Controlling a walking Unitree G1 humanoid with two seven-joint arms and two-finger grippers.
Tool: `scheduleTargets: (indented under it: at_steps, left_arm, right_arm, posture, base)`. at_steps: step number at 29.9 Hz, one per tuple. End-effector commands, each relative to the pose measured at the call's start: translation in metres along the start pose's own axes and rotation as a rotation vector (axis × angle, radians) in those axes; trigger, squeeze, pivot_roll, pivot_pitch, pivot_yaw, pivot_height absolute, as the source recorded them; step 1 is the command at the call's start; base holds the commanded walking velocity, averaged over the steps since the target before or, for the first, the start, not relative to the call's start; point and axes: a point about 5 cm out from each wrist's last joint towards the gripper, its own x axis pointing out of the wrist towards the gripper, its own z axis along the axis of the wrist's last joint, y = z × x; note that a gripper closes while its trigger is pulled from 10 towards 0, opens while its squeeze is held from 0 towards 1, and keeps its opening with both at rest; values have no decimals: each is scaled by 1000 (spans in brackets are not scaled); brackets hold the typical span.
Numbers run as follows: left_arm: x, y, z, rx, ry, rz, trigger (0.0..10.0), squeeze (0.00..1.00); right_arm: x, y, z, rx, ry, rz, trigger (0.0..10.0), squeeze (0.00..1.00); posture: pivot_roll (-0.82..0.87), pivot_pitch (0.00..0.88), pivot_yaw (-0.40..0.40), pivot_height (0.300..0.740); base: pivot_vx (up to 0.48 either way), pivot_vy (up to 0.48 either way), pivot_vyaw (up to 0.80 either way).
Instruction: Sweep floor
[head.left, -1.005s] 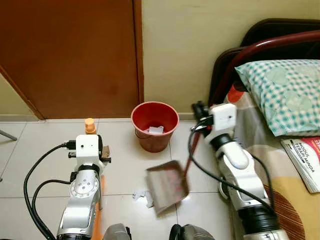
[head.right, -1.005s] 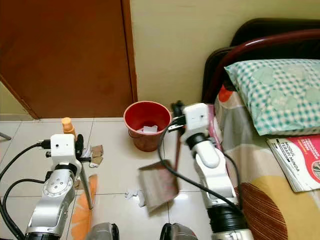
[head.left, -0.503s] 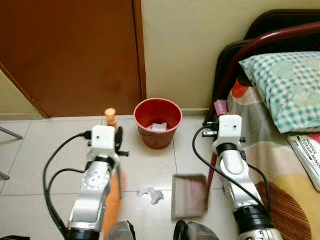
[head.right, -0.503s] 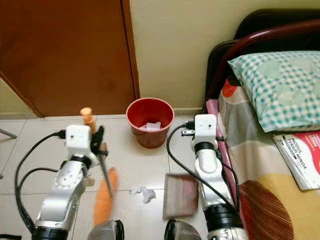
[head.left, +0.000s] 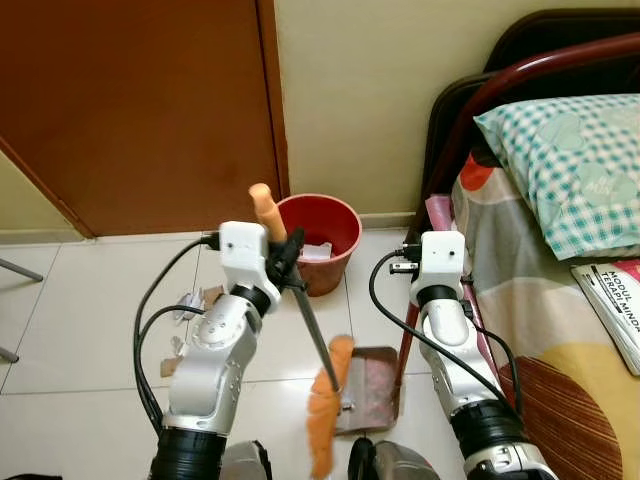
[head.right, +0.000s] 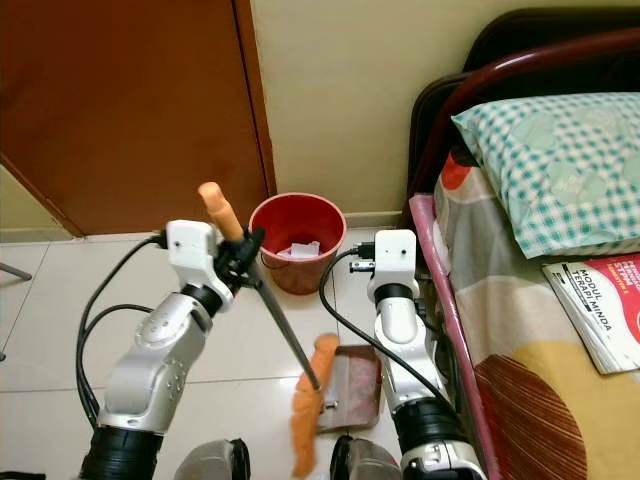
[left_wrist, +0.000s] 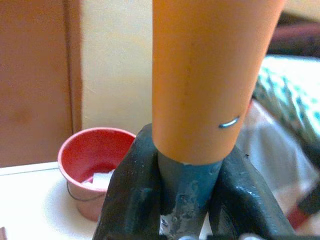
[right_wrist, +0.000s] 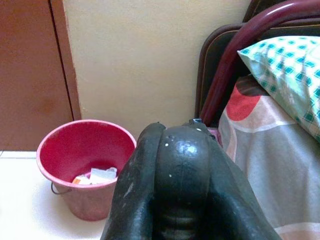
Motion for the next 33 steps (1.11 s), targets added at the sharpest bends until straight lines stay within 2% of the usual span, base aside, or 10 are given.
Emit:
scheduleTargets:
  at_steps: [1, 7, 8, 9, 13, 20, 24, 28, 30, 33]
  left_arm:
    - [9, -15, 20, -160, -123, -2, 10000, 0]
    - [12, 10, 44, -173, -232, 123, 10000, 0]
    - [13, 20, 53, -154, -264, 157, 10000, 0]
    - [13, 20, 53, -154, -264, 157, 10000, 0]
    - [13, 41, 76, -122, -331, 211, 10000, 0]
    - [2, 72, 112, 7, -416, 276, 10000, 0]
    - [-4, 78, 113, 32, -411, 287, 10000, 0]
    - [-16, 87, 108, 88, -376, 298, 10000, 0]
    - [-28, 93, 87, 177, -291, 295, 10000, 0]
    - [-35, 93, 63, 249, -214, 287, 10000, 0]
  right_arm:
    - [2, 5, 2, 13, -10, 27, 10000, 0]
    - [2, 7, -1, 21, 11, 53, 10000, 0]
    - [3, 7, -2, 26, 12, 56, 10000, 0]
    - [3, 7, -2, 26, 12, 56, 10000, 0]
    - [4, 5, -2, 25, 23, 63, 10000, 0]
    - [0, -16, -6, -49, 52, 47, 10000, 0]
    - [0, -22, -6, -47, 53, 38, 10000, 0]
    - [-2, -33, -9, -39, 65, 40, 10000, 0]
    - [-1, -36, 1, 22, 33, 104, 10000, 0]
    - [0, -34, 12, 42, -2, 146, 10000, 0]
  posture:
    - [22, 151, -1, 740]
    - [20, 145, -6, 740]
    - [22, 143, -9, 740]
    - [22, 143, -9, 740]
    - [23, 148, -13, 740]
    - [21, 140, -18, 740]
    - [20, 142, -21, 740]
    - [23, 144, -23, 740]
    - [27, 143, -30, 740]
    - [29, 142, -34, 740]
  base:
    - [0, 0, 0]
    - [0, 0, 0]
    - [0, 0, 0]
    - [0, 0, 0]
    - [0, 0, 0]
    - [0, 0, 0]
    - [0, 0, 0]
    - [0, 0, 0]
    - [0, 0, 0]
    - [0, 0, 0]
